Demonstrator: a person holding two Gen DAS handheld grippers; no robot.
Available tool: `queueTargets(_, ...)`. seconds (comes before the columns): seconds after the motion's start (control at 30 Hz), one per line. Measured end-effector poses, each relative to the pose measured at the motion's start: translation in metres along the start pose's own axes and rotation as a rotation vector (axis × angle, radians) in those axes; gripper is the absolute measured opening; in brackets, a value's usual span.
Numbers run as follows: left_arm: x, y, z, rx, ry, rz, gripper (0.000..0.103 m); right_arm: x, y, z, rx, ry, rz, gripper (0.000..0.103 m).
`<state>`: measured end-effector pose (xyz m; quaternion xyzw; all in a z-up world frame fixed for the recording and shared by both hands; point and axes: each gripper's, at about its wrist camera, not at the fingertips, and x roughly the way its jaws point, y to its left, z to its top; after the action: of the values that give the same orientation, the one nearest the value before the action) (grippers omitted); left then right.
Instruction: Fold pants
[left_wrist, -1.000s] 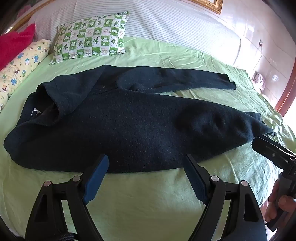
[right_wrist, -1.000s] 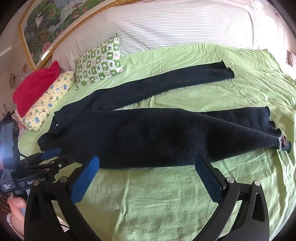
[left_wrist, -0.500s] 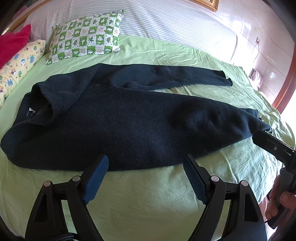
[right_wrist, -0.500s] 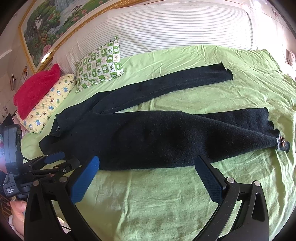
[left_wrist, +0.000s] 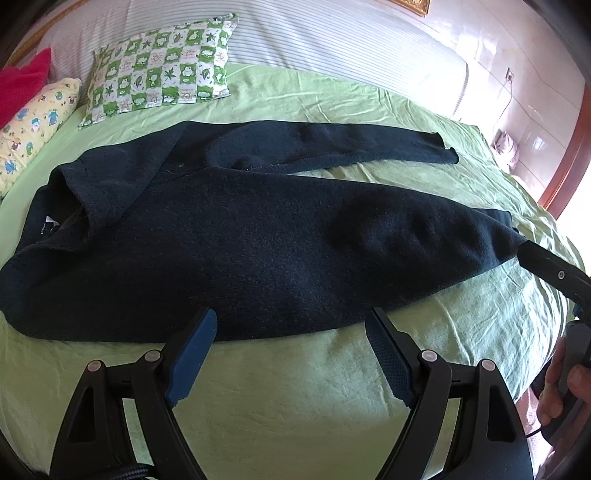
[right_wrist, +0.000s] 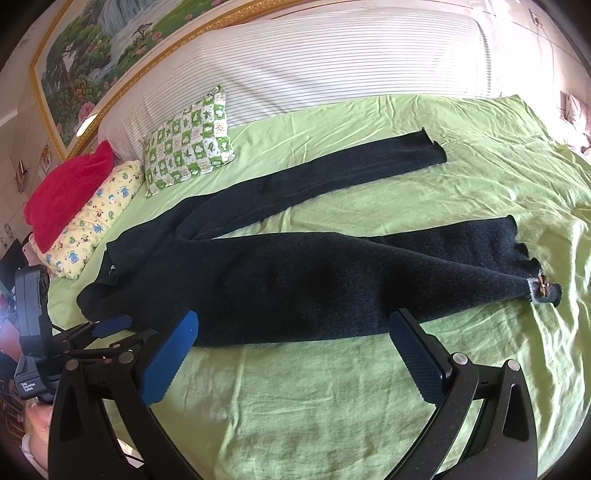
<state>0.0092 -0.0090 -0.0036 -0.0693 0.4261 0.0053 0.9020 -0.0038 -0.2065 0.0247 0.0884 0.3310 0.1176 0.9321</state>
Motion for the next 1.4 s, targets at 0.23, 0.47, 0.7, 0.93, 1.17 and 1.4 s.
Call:
queueTargets(0.23,0.004,0.001,0.002,-0.014,0.016,-0.024,0.083,-0.005,-0.010,-0.001,0.020,-0.007,-0.004,0.103)
queueTargets(0.47,0.009,-0.003,0.008,0.005,0.020,-0.026,0.083,-0.012,-0.021,0.008,0.034,-0.024,-0.016,0.103)
queueTargets(0.7,0.012,-0.005,0.019,0.016,0.018,-0.042,0.083,-0.016,-0.038,0.020,0.058,-0.044,-0.039,0.103)
queueTargets(0.93,0.018,-0.008,0.038,0.025,0.013,-0.052,0.083,-0.020,-0.057,0.036,0.072,-0.055,-0.064,0.103)
queueTargets(1.17,0.026,-0.008,0.070,0.035,0.010,-0.056,0.083,-0.008,-0.072,0.065,0.071,-0.040,-0.074,0.103)
queueTargets(1.4,0.047,-0.004,0.115,0.067,0.023,-0.065,0.083,0.016,-0.085,0.097,0.065,0.010,-0.043,0.103)
